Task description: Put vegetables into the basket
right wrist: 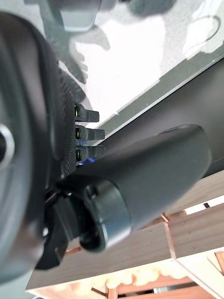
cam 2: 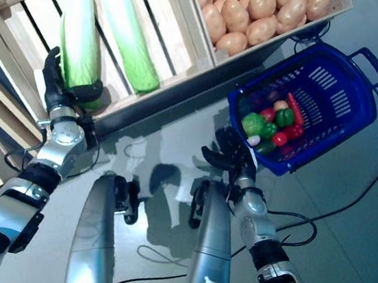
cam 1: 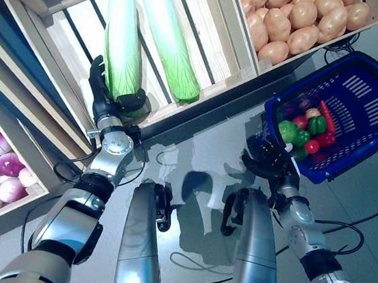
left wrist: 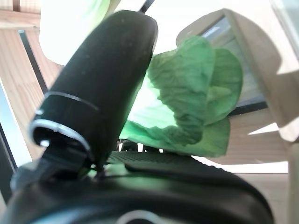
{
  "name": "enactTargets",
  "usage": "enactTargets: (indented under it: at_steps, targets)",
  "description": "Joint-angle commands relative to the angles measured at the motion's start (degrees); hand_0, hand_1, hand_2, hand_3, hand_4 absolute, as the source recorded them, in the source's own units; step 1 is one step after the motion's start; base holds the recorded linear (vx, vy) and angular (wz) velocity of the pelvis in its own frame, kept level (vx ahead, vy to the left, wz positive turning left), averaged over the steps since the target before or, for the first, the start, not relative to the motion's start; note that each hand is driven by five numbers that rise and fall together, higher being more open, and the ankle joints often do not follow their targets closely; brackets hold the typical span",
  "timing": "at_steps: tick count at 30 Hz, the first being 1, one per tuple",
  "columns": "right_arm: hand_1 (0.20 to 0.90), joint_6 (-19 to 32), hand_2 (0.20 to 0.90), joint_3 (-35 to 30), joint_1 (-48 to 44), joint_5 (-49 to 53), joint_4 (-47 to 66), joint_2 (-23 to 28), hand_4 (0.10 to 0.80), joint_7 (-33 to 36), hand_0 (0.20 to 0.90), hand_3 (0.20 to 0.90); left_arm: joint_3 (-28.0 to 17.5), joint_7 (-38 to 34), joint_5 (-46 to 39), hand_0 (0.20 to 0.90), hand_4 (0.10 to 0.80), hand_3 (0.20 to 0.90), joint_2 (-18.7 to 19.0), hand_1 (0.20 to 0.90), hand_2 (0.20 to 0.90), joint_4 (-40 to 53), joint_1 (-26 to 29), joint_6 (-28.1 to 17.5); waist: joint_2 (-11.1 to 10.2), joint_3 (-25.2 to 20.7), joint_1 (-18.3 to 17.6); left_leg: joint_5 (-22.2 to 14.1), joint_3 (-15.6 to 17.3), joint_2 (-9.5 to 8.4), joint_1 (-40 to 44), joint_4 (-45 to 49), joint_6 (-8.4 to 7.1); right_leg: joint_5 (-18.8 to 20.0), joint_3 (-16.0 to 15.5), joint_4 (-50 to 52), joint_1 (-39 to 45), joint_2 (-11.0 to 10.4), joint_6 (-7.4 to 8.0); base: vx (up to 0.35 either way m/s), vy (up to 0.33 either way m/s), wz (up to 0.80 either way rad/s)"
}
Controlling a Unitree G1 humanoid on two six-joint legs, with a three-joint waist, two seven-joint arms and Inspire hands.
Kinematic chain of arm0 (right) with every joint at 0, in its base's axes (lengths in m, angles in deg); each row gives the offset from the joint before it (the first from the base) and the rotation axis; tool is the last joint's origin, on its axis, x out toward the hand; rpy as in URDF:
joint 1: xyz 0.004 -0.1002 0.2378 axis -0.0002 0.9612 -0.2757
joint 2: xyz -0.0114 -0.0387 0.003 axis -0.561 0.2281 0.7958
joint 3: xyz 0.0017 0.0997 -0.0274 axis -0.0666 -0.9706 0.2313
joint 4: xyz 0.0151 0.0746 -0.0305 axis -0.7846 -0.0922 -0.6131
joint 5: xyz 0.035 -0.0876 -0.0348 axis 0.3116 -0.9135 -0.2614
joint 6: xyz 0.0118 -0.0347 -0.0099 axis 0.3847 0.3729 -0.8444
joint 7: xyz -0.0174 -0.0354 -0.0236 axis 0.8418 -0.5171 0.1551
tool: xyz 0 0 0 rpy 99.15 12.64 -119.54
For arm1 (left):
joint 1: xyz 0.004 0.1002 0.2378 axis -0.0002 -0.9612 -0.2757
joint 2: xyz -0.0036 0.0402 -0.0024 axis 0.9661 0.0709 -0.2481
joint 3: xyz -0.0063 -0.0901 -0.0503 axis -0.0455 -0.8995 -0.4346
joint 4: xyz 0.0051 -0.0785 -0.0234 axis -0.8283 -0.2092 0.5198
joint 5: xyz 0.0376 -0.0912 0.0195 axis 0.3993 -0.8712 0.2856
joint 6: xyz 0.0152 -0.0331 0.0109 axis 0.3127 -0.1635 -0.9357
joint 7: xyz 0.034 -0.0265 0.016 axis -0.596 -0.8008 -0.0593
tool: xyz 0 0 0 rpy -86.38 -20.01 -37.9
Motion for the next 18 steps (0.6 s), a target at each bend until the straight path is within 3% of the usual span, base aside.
enactTargets:
  at_steps: [1,6,7,12,18]
  targets:
    - [0.9,2.5,0.9,-3.1,-0.2,3.1,5.7,0.7,0.8,-0.4,0.9,0.9,3.0,12.9,-7.5,0.9,0.8,0.9,5.4,0.9,0.9,-7.1,8.2,2.3,-1.9,-1.8,-2.0,-9.3,1.0,1.51,1.3,2.4,2.93,-3.7,-0.7,0.9,3.0,-0.5,-3.74,0.009,0.003,-0.38]
    - [0.9,3.5,0.9,-3.4,0.7,4.1,4.2,1.8,0.8,-2.1,0.9,0.9,2.2,12.1,-10.4,0.9,0.8,0.9,7.6,0.9,0.9,-10.1,10.4,1.1,-1.9,-2.3,-2.7,-9.8,1.3,2.56,0.9,2.9,3.23,-3.9,-1.1,0.9,2.7,-0.5,-4.12,0.024,-0.006,0.18]
    - [0.9,4.0,0.9,-3.3,0.6,4.0,3.5,1.9,0.8,-2.3,0.9,0.9,2.1,12.2,-10.0,0.3,0.4,0.3,8.2,0.3,0.3,-10.9,10.7,0.8,-1.8,-2.6,-2.7,-9.9,1.3,2.66,1.1,2.9,3.23,-4.1,-1.2,1.0,2.8,-0.6,-4.26,0.028,-0.016,0.09]
    - [0.9,4.7,0.9,-3.2,0.3,4.8,2.6,2.9,0.8,-3.5,0.9,0.9,2.4,13.5,-8.8,0.3,0.4,0.3,9.8,0.3,0.3,-11.4,10.6,1.5,-1.2,-3.3,-2.6,-9.9,1.8,3.07,3.1,1.5,3.26,-4.4,-1.5,-0.4,4.8,-0.7,-4.59,0.018,-0.017,-0.43]
    - [0.9,5.5,0.9,-3.4,0.2,3.6,3.0,3.3,0.8,-3.3,0.9,0.9,2.2,16.3,-9.3,0.3,0.4,0.3,10.6,0.3,0.3,-11.3,9.2,1.5,-0.2,-4.1,-2.7,-9.5,3.0,3.46,7.1,-1.5,3.13,-4.2,-1.5,-3.4,8.6,-0.7,-4.68,0.015,-0.01,0.13]
